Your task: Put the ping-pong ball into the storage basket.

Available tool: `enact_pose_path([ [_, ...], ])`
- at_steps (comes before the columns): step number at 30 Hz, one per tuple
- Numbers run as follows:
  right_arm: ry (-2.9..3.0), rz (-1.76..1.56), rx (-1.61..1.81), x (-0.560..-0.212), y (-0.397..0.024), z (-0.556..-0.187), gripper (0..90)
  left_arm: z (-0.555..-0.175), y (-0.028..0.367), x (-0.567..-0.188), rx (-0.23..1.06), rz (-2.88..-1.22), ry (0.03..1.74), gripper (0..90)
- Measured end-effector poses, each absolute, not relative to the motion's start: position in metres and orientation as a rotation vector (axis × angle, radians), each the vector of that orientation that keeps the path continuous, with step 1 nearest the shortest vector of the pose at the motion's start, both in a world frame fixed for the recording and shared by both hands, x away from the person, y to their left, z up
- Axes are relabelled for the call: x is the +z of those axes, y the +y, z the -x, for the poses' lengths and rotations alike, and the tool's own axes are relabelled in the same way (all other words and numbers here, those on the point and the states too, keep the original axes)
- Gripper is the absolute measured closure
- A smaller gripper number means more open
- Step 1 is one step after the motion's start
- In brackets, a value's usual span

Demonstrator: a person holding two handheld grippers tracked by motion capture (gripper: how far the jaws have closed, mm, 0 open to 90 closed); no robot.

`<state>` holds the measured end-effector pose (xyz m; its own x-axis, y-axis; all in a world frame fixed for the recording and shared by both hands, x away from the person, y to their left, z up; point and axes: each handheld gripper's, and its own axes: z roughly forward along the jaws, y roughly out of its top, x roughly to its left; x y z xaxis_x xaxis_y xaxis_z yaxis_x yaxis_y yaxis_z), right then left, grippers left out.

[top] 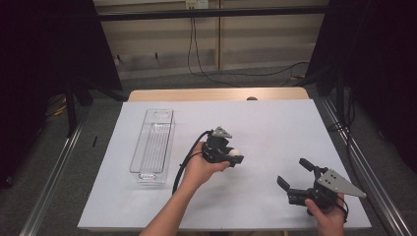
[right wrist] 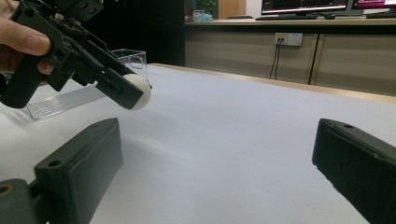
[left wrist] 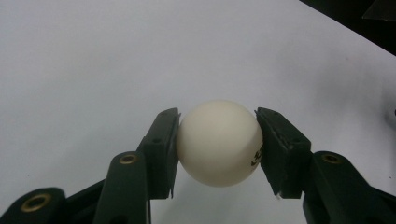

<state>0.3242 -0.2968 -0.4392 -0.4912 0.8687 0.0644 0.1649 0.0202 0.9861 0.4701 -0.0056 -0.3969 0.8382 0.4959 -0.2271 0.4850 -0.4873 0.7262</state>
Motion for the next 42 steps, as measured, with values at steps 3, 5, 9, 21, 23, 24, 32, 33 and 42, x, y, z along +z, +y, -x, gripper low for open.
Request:
enact_pose_path([
  [3,1.704,-1.063,1.519,-0.439,-0.297,-0.324,1.4,-0.47,-0.004,-0.396,0.016,-2.153,0.714,51.2],
  [5,1.706,-1.065,1.519,-0.439,-0.297,-0.324,1.3,-0.47,-0.001,-0.395,0.007,-2.161,0.714,51.2],
  [9,1.707,-1.06,1.52,-0.439,-0.297,-0.324,1.4,-0.471,0.002,-0.394,0.017,-2.161,0.728,51.2],
  [21,1.694,-1.066,1.525,-0.439,-0.297,-0.324,1.4,-0.473,0.01,-0.392,0.021,-2.158,0.747,51.2],
  [23,1.694,-1.062,1.526,-0.439,-0.297,-0.324,1.4,-0.474,0.011,-0.391,0.02,-2.154,0.753,51.2],
  [24,1.695,-1.061,1.527,-0.438,-0.297,-0.324,1.4,-0.474,0.012,-0.391,0.019,-2.154,0.753,51.2],
  [32,1.702,-1.057,1.525,-0.438,-0.297,-0.323,1.4,-0.474,0.017,-0.387,0.033,-2.152,0.774,51.2],
  [33,1.695,-1.062,1.525,-0.438,-0.297,-0.323,1.4,-0.474,0.018,-0.387,0.033,-2.148,0.775,51.2],
  [42,1.693,-1.062,1.527,-0.438,-0.297,-0.324,1.4,-0.476,0.024,-0.385,0.049,-2.144,0.787,51.2],
])
